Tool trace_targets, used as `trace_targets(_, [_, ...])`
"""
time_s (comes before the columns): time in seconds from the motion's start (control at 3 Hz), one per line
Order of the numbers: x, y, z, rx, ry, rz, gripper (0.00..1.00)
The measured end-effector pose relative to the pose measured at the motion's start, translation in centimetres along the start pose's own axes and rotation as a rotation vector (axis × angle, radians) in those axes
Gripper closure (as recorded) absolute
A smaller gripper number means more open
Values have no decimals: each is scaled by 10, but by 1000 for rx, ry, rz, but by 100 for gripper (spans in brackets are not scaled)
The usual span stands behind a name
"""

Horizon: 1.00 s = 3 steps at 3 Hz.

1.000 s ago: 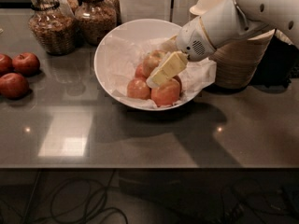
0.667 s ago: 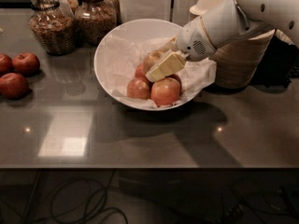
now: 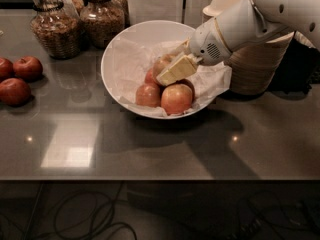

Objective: Pick apple from white bowl

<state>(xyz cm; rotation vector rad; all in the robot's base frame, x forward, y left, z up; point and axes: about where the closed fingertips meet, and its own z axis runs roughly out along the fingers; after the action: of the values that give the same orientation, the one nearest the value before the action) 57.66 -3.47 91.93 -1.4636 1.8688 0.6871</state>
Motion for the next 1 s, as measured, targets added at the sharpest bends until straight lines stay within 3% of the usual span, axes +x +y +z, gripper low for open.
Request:
trace_targets(0.33, [0,0,0,-3,0,-1,100])
trace_targets(0.67, [-8,1,-8,-39,-6,-37,100])
trace_targets(1.0, [-30,-1,-34,-56,-56,-96,100])
